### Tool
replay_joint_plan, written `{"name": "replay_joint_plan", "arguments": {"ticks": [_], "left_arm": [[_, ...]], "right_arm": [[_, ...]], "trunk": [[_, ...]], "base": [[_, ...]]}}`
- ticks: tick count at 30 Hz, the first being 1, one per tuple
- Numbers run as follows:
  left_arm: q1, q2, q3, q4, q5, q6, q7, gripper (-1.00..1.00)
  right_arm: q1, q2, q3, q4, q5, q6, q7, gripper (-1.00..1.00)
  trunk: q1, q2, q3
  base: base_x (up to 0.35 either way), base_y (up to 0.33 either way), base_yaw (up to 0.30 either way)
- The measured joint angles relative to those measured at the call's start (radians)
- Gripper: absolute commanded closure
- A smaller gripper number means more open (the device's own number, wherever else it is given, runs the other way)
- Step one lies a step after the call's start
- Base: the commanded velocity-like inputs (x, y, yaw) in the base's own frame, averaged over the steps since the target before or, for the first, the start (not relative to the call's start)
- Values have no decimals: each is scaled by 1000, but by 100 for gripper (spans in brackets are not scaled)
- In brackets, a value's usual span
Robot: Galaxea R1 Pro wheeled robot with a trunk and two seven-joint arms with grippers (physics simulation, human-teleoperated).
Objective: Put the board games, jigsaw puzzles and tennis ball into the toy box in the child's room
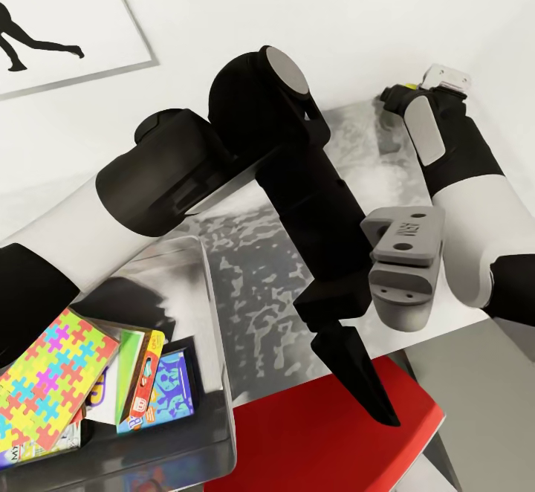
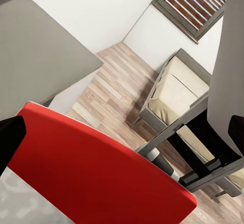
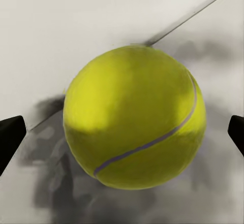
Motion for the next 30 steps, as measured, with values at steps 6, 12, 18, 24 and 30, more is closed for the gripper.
{"name": "replay_joint_plan", "arguments": {"ticks": [6,12,18,24,30], "left_arm": [[0,0,0,0,0,0,0,-100],[0,1,0,0,0,0,0,-100],[0,1,0,0,0,0,0,-100],[0,2,0,0,-1,0,0,-100],[0,2,0,0,-1,0,0,-100]], "right_arm": [[-8,3,0,14,0,4,0,-100],[-12,1,0,22,0,4,0,-100],[-12,1,0,23,0,4,0,-100],[-12,0,0,22,0,5,0,-100],[-13,0,-1,20,0,6,-1,-100]], "trunk": [[0,0,0],[0,0,0],[0,0,0],[0,0,0],[0,0,0]], "base": [[0,0,0],[0,0,0],[0,0,0],[0,0,0],[0,0,0]]}}
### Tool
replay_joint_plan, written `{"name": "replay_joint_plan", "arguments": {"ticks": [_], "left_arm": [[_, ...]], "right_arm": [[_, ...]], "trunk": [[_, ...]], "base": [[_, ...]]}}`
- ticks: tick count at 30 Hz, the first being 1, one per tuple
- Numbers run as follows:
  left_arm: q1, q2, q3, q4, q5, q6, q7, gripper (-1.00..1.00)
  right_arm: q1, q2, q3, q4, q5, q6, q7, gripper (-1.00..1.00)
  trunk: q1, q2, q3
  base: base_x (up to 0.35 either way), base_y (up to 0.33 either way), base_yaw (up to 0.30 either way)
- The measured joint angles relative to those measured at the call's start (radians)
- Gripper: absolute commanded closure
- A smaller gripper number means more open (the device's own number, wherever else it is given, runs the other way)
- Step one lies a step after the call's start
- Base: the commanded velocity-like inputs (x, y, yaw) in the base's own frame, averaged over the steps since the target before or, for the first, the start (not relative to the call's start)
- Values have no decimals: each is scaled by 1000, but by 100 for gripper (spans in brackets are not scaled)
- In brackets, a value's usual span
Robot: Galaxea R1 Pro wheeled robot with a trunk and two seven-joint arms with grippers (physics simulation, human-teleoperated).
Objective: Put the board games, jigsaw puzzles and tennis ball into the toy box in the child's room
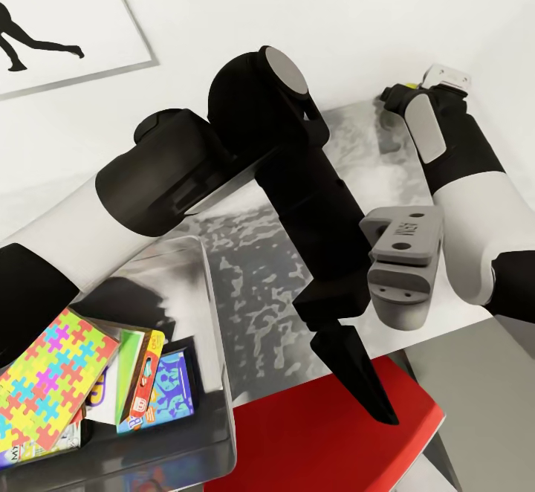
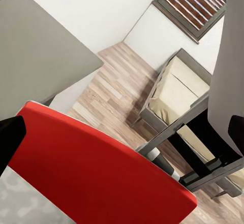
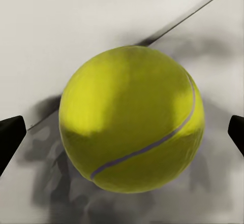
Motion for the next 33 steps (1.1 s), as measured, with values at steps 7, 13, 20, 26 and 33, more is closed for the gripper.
{"name": "replay_joint_plan", "arguments": {"ticks": [7,13,20,26,33], "left_arm": [[0,0,0,0,0,0,0,-100],[0,0,0,0,0,0,0,-100],[0,0,0,0,0,0,0,-100],[0,-1,0,0,0,0,0,-100],[0,-1,0,0,0,0,0,-100]], "right_arm": [[-15,0,-1,0,-1,18,2,-100],[-23,2,-2,0,-1,51,1,-100],[-26,2,-32,1,-2,66,2,-100],[-27,1,-41,2,-2,69,3,-100],[-28,-1,-42,3,-1,81,3,-100]], "trunk": [[0,0,0],[0,0,0],[0,0,0],[0,0,0],[0,0,0]], "base": [[0,0,0],[0,0,0],[0,0,0],[0,0,0],[0,0,0]]}}
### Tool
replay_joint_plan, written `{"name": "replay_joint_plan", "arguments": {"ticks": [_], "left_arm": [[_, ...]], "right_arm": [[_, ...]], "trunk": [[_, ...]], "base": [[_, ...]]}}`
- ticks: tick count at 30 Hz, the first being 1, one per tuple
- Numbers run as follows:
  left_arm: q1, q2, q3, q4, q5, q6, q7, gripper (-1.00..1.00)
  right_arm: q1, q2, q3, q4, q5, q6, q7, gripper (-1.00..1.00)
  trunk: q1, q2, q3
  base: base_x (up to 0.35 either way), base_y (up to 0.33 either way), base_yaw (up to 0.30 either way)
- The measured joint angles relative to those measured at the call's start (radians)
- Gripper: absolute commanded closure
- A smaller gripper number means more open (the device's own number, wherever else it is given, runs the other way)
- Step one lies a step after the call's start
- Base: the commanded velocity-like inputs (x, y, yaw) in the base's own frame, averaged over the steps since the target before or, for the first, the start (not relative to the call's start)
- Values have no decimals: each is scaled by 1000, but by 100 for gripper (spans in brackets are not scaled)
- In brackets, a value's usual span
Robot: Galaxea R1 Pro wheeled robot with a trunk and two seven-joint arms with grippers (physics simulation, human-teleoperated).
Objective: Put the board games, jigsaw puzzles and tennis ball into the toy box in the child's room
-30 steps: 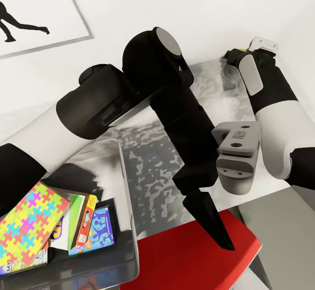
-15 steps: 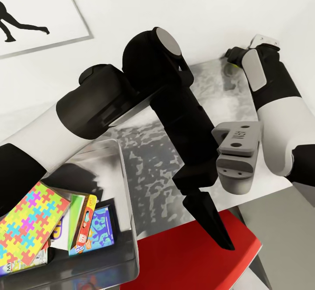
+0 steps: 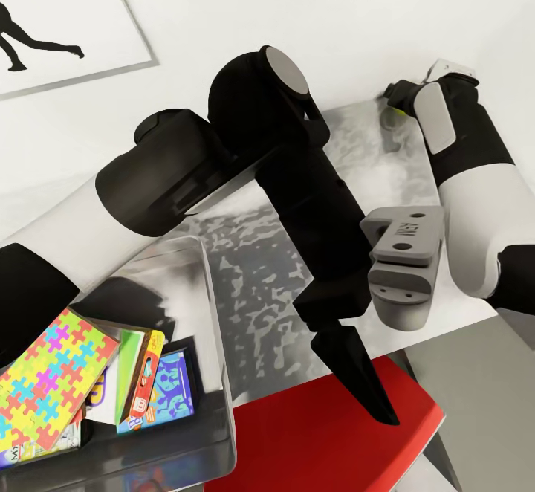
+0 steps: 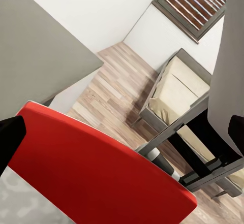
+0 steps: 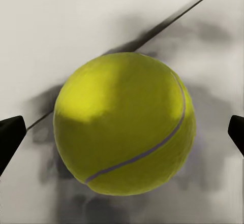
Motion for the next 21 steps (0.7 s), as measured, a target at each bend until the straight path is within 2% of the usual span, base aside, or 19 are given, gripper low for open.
{"name": "replay_joint_plan", "arguments": {"ticks": [21], "left_arm": [[0,0,0,0,0,0,0,-100]], "right_arm": [[-14,-1,-2,2,-1,24,0,-100]], "trunk": [[0,0,0]], "base": [[0,0,0]]}}
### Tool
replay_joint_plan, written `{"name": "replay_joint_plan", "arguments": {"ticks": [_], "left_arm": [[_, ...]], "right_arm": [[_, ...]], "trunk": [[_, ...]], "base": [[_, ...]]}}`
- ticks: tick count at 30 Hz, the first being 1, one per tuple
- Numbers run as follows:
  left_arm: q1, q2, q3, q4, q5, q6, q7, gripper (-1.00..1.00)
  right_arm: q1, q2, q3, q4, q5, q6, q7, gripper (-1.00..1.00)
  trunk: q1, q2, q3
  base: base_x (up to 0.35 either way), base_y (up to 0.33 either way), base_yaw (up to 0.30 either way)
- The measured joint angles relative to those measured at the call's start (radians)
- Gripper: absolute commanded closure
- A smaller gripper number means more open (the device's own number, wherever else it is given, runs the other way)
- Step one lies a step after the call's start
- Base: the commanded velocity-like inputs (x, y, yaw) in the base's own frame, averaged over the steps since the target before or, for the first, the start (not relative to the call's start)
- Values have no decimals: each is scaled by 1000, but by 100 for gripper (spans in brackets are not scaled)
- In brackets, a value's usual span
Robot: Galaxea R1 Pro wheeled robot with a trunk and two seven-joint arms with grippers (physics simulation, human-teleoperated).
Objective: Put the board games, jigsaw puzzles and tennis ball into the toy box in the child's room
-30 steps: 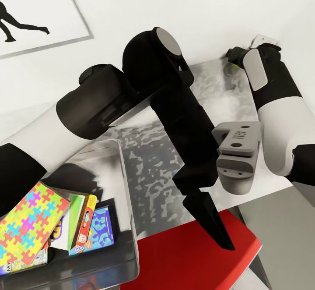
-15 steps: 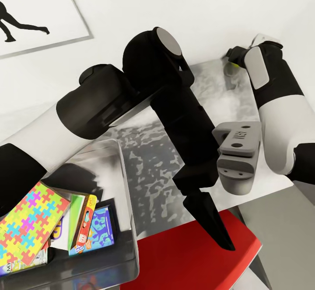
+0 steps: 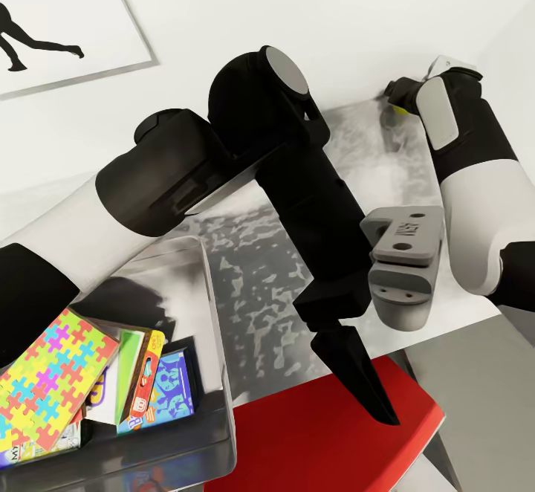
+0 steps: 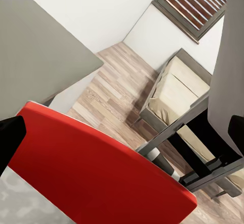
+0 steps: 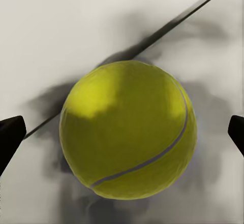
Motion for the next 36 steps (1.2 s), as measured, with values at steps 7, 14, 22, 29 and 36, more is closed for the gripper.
{"name": "replay_joint_plan", "arguments": {"ticks": [7,14,22,29,36], "left_arm": [[0,1,0,0,0,0,0,-100],[0,1,0,0,-1,0,0,-100],[0,1,0,-1,-1,0,0,-100],[0,4,0,-1,-2,0,0,-100],[0,6,2,-1,-2,0,0,-100]], "right_arm": [[0,1,0,0,0,7,0,-100],[0,-3,0,3,0,23,0,-100],[-1,-5,0,4,0,27,1,-100],[-3,-5,0,4,0,33,15,-100],[-21,-2,0,21,0,55,26,-100]], "trunk": [[0,0,0],[0,0,0],[0,0,0],[0,0,0],[0,0,0]], "base": [[0,0,0],[0,0,0],[0,0,0],[0,0,0],[0,0,0]]}}
